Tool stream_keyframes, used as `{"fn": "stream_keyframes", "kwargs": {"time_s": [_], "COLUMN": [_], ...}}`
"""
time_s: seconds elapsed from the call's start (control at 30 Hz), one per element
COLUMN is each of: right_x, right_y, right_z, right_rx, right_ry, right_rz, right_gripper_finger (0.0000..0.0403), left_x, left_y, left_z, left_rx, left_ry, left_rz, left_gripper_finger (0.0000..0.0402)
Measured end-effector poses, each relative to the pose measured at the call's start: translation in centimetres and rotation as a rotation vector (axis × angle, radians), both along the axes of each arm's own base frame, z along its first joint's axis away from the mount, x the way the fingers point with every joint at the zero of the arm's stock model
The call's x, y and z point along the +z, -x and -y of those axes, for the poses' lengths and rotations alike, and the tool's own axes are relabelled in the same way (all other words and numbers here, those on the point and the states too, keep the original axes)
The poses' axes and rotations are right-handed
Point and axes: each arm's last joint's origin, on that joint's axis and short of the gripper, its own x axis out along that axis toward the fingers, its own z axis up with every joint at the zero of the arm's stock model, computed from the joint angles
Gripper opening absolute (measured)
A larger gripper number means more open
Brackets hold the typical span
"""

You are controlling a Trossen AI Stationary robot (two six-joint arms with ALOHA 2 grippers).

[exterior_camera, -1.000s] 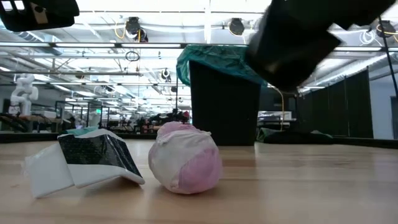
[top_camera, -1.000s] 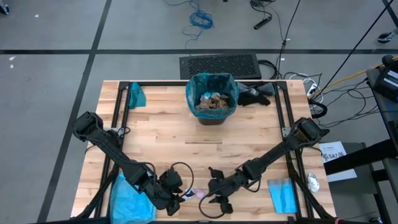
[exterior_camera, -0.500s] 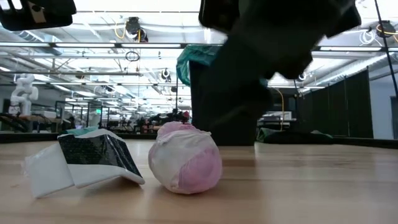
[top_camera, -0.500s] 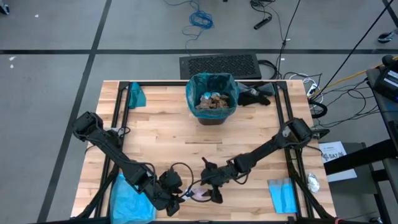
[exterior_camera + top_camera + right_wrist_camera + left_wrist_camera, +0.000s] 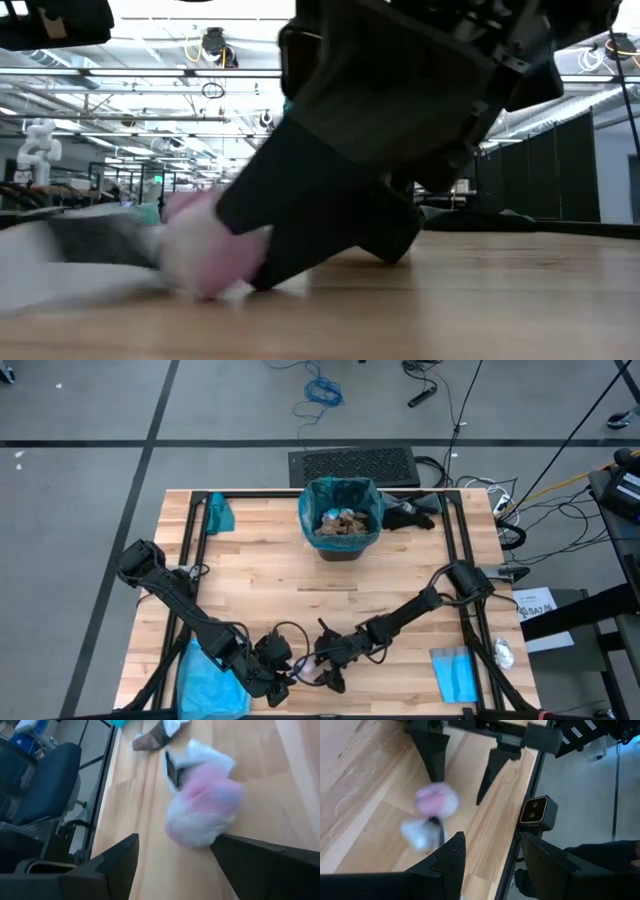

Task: Place trash/remove bag and relplace
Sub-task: Put the pink plastic into the blue trash bag inside the black trash bin

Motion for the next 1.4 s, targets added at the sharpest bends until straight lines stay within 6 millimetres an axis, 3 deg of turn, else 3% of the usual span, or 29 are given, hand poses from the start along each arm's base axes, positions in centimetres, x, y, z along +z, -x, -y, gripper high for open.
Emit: {"fn": "stream_keyframes", "kwargs": {"time_s": [0.13, 0.33, 0.47, 0.57, 0.7, 0.93, 1.13, 1.4], "right_x": [-0.1, 0.5, 1.7, 3.6, 6.0, 9.4, 9.0, 6.7], "right_y": [-0.7, -0.7, 0.0, 0.4, 1.4, 4.2, 6.4, 9.5], "right_z": [-0.2, 0.2, 0.3, 0.1, 0.6, 2.5, 3.4, 2.3], "right_rx": [-0.04, -0.001, 0.06, 0.087, 0.091, -0.018, -0.132, -0.202], "right_ry": [-0.008, 0.02, 0.032, 0.037, 0.056, 0.236, 0.205, 0.089], "right_rz": [-0.008, -0.014, -0.059, -0.033, -0.067, -0.168, -0.194, -0.227], "right_gripper_finger": [0.0211, 0.0073, 0.0044, 0.0063, 0.0122, 0.0213, 0.0226, 0.0226], "left_x": [0.0, 0.0, -1.0, -1.8, -3.0, -5.4, -7.8, -10.2], "left_y": [0.0, 0.0, -0.3, -1.2, -2.5, -4.1, -5.4, -7.8], "left_z": [0.0, 0.0, 0.3, 0.3, -0.5, -1.6, -1.9, -2.7], "left_rx": [0.012, 0.014, -0.009, -0.021, 0.024, -0.012, -0.027, 0.025], "left_ry": [0.01, 0.014, -0.015, -0.046, -0.061, -0.096, -0.064, 0.011], "left_rz": [-0.005, -0.008, -0.017, 0.014, 0.003, -0.071, -0.104, -0.052], "left_gripper_finger": [0.0189, 0.0189, 0.0189, 0.0189, 0.0189, 0.0189, 0.0189, 0.0186]}}
